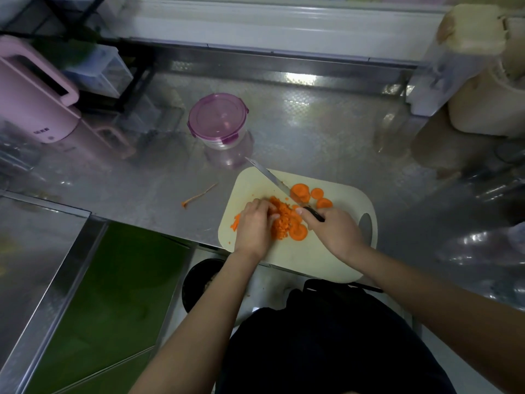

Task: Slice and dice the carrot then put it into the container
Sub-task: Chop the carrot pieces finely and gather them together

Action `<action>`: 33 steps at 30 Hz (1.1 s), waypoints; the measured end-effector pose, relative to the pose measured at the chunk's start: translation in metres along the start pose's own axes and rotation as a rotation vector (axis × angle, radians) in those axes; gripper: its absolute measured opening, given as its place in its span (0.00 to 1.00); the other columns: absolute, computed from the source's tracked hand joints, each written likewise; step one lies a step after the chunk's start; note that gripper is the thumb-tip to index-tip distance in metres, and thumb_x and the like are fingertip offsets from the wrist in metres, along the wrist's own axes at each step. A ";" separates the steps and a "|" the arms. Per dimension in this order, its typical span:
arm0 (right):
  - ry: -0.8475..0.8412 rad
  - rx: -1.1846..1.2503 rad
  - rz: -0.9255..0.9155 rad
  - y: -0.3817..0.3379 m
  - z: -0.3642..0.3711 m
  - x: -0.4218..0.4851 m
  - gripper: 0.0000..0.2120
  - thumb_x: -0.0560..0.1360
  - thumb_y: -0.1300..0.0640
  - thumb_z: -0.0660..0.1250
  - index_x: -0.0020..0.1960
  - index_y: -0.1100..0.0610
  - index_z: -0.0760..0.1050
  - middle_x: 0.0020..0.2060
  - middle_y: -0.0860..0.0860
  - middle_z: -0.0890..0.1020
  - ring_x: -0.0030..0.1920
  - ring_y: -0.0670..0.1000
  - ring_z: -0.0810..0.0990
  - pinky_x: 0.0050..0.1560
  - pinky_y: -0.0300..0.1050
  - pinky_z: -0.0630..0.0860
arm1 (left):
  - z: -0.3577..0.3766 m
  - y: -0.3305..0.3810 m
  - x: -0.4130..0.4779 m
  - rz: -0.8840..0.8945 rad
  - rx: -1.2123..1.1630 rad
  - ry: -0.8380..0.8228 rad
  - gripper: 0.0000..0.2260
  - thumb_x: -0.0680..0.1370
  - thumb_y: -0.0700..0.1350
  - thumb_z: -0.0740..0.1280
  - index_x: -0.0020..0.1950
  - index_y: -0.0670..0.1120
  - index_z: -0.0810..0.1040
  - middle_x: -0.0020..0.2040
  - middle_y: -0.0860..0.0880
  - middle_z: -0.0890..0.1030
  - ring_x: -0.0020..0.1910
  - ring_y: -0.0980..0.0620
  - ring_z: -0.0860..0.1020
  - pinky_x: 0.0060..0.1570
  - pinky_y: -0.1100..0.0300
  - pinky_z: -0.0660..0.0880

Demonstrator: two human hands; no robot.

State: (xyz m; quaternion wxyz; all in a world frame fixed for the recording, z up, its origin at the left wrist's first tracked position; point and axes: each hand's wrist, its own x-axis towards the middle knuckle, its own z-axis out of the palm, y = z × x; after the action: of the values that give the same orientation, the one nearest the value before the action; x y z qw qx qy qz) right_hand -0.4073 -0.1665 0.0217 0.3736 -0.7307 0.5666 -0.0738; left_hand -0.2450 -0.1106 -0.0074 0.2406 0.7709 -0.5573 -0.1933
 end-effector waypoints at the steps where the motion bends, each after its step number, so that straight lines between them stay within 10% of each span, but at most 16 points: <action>1: 0.000 0.003 0.004 0.001 0.001 0.000 0.28 0.74 0.35 0.58 0.31 0.57 0.73 0.24 0.50 0.72 0.29 0.51 0.74 0.28 0.45 0.62 | 0.000 0.001 0.001 0.011 0.067 -0.040 0.07 0.77 0.44 0.66 0.51 0.42 0.77 0.53 0.45 0.77 0.53 0.44 0.71 0.53 0.55 0.64; 7: 0.009 0.017 0.005 0.003 0.008 0.000 0.31 0.73 0.33 0.59 0.34 0.61 0.77 0.26 0.55 0.76 0.31 0.54 0.77 0.32 0.47 0.67 | 0.003 0.000 0.002 0.035 0.316 -0.116 0.08 0.78 0.43 0.62 0.56 0.45 0.75 0.59 0.47 0.75 0.55 0.46 0.68 0.51 0.57 0.62; 21: -0.044 0.104 -0.038 -0.009 0.009 -0.001 0.28 0.75 0.37 0.61 0.28 0.58 0.66 0.21 0.49 0.65 0.23 0.49 0.65 0.30 0.45 0.59 | -0.024 -0.047 -0.009 -0.281 -0.012 0.052 0.08 0.77 0.36 0.64 0.54 0.39 0.79 0.48 0.42 0.73 0.51 0.41 0.74 0.53 0.55 0.68; 33: -0.104 0.223 -0.106 -0.017 0.016 0.003 0.27 0.75 0.39 0.61 0.31 0.60 0.76 0.27 0.58 0.77 0.27 0.48 0.71 0.33 0.45 0.66 | -0.012 -0.041 -0.013 -0.147 0.184 -0.095 0.26 0.74 0.52 0.69 0.70 0.47 0.69 0.63 0.46 0.70 0.62 0.46 0.66 0.61 0.55 0.62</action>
State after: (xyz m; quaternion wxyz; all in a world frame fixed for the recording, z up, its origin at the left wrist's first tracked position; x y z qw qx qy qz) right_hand -0.3845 -0.1602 0.0205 0.4768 -0.7165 0.4953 -0.1181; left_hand -0.2112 -0.0861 -0.0214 0.1272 0.8185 -0.5253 -0.1950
